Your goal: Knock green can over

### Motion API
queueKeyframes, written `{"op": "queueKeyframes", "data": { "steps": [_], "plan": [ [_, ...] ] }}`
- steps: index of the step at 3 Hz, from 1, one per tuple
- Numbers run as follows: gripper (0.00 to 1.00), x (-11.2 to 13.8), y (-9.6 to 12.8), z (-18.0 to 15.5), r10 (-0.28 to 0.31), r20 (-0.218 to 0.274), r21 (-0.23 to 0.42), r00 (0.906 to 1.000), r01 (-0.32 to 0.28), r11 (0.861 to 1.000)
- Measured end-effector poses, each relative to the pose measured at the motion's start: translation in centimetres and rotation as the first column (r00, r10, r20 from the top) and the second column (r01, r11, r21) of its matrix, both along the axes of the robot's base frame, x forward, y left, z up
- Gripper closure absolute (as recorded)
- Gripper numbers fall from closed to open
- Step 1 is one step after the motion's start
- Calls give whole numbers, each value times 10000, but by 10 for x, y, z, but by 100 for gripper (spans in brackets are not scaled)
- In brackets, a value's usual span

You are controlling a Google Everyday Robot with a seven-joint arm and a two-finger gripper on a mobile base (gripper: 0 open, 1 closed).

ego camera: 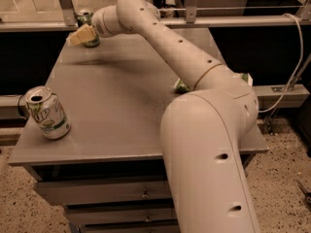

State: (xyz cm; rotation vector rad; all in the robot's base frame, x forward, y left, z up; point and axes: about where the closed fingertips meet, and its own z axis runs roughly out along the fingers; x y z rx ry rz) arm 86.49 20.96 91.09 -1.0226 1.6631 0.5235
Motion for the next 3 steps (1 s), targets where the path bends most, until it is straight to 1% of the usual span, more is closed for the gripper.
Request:
{"op": "queueKeyframes", "data": {
  "steps": [1,2,3],
  "plan": [
    [0,18,11,-13,-315,-83,-29,9995,314,9995],
    [0,33,12,-15,-551,-46,-43,9985,551,9985],
    [16,42,16,-12,-624,-20,6,9980,624,9981]
  ]
}}
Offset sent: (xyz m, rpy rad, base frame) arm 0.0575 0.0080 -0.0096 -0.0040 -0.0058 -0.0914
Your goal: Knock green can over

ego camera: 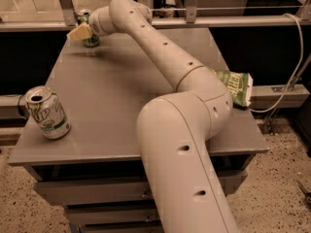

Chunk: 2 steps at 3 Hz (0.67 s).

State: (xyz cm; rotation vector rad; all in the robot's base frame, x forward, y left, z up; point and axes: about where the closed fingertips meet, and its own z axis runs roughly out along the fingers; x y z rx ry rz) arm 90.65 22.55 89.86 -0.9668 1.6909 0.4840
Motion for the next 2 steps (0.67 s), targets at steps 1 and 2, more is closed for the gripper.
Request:
{"op": "queueKeyframes", "data": {
  "steps": [1,2],
  "plan": [
    [40,4,-1,3,-66,-27,56,10000,66,10000],
    [71,6,0,5,-91,-105,123,9999,92,9999]
  ]
}}
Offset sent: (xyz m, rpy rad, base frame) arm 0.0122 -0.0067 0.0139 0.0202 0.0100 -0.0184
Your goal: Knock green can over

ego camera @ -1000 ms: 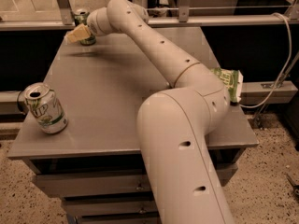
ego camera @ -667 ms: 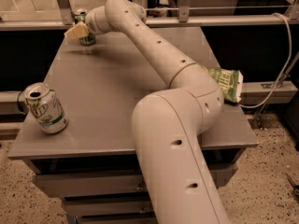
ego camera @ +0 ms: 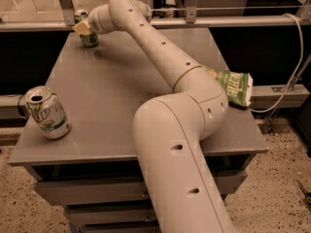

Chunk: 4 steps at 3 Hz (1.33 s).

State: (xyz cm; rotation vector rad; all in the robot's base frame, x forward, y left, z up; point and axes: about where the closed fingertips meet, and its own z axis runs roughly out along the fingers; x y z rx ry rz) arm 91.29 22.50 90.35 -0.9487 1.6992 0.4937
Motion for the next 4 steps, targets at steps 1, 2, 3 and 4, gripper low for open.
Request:
{"op": "queueKeyframes", "data": {
  "steps": [1,2,3,4],
  "plan": [
    [93,-10,-9,12,385,-58,249,9992,-384,9990],
    [100,-49,-37,29,1327,-215,382,9909,-1318,9905],
    [100,-89,-75,35,1829,-339,149,9826,-1825,9831],
    [100,-133,-123,40,2146,-395,-982,9759,-2175,9711]
  ]
}}
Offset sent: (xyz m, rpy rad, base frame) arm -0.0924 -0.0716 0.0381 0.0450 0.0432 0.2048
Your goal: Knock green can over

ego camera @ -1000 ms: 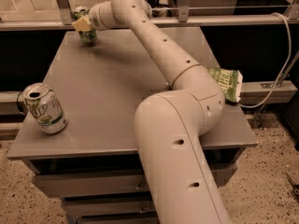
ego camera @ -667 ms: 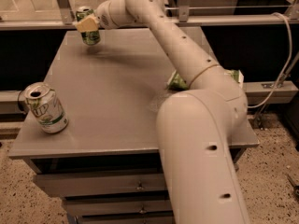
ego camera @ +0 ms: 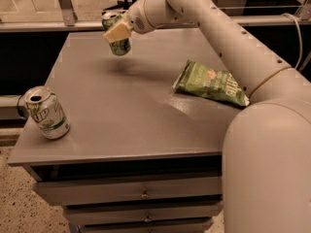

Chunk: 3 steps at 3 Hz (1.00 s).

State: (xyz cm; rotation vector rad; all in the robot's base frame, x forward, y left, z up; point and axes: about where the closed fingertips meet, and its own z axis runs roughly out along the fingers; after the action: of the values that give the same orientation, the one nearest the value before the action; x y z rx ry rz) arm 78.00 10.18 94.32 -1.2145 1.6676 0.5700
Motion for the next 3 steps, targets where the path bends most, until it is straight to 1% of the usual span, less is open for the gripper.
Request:
{"op": "queueKeyframes", "data": {
  "steps": [1,2,3],
  "plan": [
    [100,-37,-40,7,179,173,-1377,9997,-154,9904],
    [100,-62,-66,7,252,213,-2850,9995,-181,9583],
    [100,-83,-75,-3,992,154,-4847,9950,-793,8711]
  ]
}}
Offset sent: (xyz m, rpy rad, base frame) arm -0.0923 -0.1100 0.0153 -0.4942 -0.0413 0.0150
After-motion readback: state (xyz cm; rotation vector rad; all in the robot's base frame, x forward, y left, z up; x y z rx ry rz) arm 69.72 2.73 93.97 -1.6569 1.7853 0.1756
